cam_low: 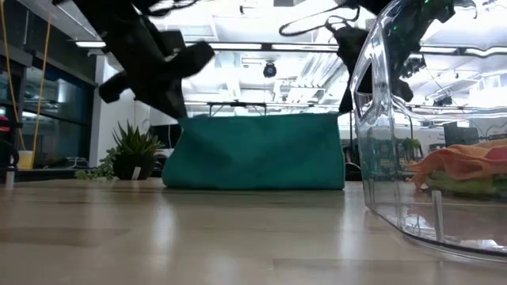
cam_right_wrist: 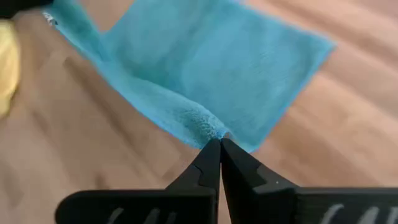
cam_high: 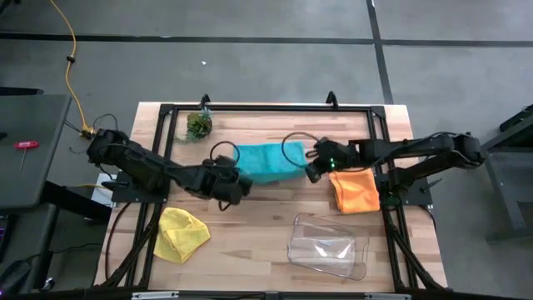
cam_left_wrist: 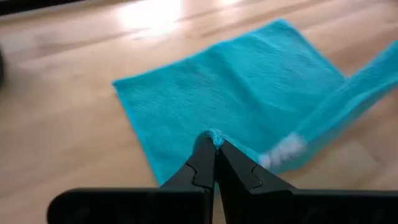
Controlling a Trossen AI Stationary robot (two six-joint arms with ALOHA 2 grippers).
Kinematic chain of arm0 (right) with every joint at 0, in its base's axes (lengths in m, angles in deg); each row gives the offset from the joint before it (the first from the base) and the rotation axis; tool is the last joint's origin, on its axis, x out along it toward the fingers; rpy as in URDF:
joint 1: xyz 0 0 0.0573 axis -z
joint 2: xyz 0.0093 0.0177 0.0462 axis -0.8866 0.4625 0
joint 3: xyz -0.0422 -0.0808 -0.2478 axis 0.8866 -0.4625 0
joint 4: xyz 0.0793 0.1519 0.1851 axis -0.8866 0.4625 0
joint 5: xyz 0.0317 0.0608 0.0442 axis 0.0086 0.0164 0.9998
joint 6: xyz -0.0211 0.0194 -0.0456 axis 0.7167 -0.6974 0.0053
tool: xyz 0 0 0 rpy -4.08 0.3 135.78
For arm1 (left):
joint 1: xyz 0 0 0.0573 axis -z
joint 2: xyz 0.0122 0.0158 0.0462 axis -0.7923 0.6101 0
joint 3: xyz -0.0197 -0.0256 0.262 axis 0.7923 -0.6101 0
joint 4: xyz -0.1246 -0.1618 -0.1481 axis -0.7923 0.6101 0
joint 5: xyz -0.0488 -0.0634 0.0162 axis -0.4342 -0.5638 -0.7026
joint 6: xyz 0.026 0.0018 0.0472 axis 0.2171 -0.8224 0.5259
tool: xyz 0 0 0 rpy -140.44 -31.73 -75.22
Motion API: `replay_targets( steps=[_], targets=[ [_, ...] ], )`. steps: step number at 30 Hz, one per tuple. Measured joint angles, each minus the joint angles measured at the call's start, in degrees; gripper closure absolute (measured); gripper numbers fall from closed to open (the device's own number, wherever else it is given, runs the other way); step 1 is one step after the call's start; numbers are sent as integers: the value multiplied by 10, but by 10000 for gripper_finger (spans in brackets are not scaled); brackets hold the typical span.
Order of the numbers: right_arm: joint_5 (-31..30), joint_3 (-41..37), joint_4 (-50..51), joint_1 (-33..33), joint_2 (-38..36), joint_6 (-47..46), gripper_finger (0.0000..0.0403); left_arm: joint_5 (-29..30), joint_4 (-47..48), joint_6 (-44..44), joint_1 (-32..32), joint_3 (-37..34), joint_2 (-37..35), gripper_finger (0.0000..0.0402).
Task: Fold microfiber towels
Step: Fold the blue cloth
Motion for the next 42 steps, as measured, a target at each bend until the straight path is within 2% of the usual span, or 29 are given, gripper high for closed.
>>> replay_targets(
  steps=[7, 13, 21, 37, 42],
  targets=[
    [-26, 0, -8, 80, 28, 16, 403, 2, -1, 7, -86, 0, 24, 401],
    [-17, 0, -41, 113, 90, 25, 403, -7, 0, 4, -114, 0, 46, 401],
    [-16, 0, -76, 130, 140, 21, 403, -15, -1, 0, -120, 0, 59, 401],
    [-16, 0, -83, 130, 144, 2, 402, -13, 0, 17, -134, 0, 59, 400],
    [-16, 0, -82, 130, 144, 1, 372, -17, 1, 19, -145, 0, 59, 393]
  ],
)
